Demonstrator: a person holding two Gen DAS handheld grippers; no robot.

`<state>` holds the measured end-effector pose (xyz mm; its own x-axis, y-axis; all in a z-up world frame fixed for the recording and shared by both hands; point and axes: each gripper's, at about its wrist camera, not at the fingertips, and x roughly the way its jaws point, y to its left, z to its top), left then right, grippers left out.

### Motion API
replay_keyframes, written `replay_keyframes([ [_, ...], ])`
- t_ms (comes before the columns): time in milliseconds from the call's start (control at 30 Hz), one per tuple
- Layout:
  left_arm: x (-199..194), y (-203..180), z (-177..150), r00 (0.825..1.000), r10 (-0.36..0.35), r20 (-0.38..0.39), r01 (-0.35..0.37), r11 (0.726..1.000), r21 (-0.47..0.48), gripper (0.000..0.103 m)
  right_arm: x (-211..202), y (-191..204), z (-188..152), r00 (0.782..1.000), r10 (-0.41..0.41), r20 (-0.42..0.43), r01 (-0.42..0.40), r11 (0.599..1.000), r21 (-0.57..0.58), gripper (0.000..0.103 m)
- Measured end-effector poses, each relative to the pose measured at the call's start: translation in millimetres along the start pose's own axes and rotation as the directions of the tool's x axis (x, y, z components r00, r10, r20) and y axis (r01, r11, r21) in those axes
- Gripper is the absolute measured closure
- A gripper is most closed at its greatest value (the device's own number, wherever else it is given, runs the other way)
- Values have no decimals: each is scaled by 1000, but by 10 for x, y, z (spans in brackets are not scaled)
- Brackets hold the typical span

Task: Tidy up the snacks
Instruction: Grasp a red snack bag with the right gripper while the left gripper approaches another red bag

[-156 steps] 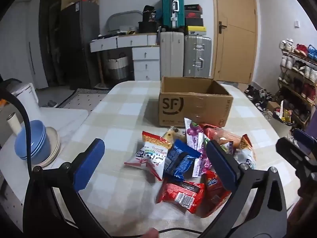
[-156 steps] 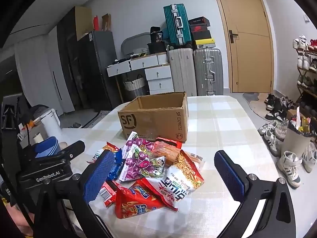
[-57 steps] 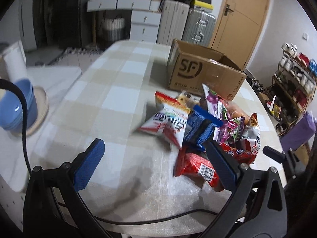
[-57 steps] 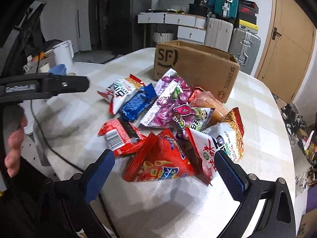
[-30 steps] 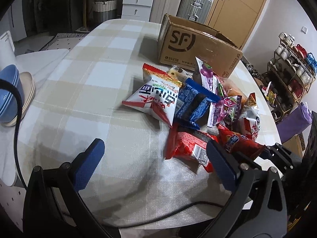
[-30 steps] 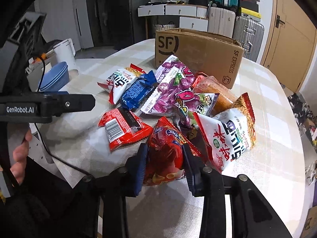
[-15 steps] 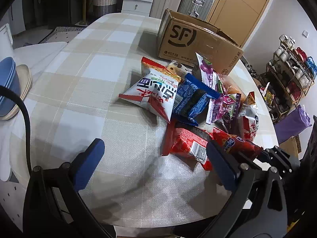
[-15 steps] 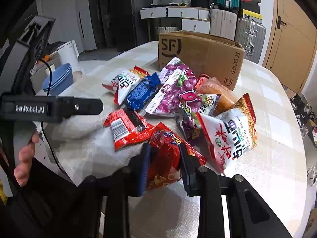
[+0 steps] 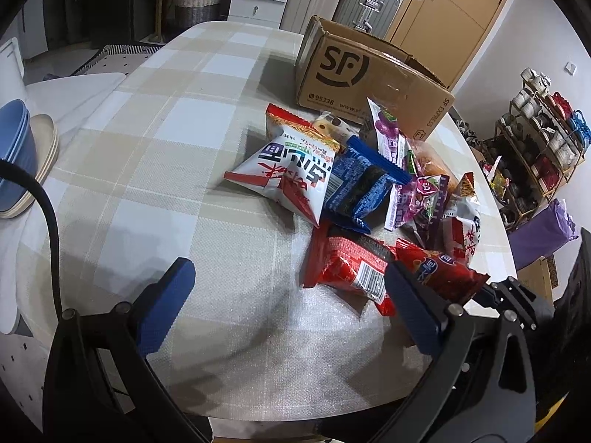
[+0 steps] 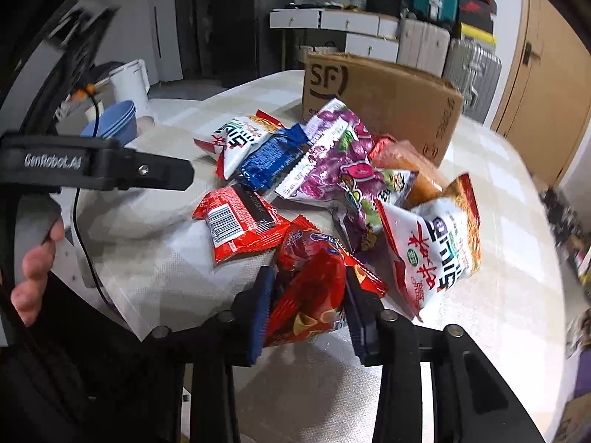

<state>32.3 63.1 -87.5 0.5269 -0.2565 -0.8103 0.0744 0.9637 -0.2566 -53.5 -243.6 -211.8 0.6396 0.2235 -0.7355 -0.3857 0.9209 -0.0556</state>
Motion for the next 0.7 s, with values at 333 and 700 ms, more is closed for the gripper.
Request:
replay_keyframes([
  [333,22,-36,-36,1000,-10,-13,10,1000,11,1,-137,-187,25,997,68,39,-72,991,109,74],
  [700,79,-71,-58,1000,0,-27,0,1000,-1,1,-240,-253,19,993,104,61,-112,983,146,79],
])
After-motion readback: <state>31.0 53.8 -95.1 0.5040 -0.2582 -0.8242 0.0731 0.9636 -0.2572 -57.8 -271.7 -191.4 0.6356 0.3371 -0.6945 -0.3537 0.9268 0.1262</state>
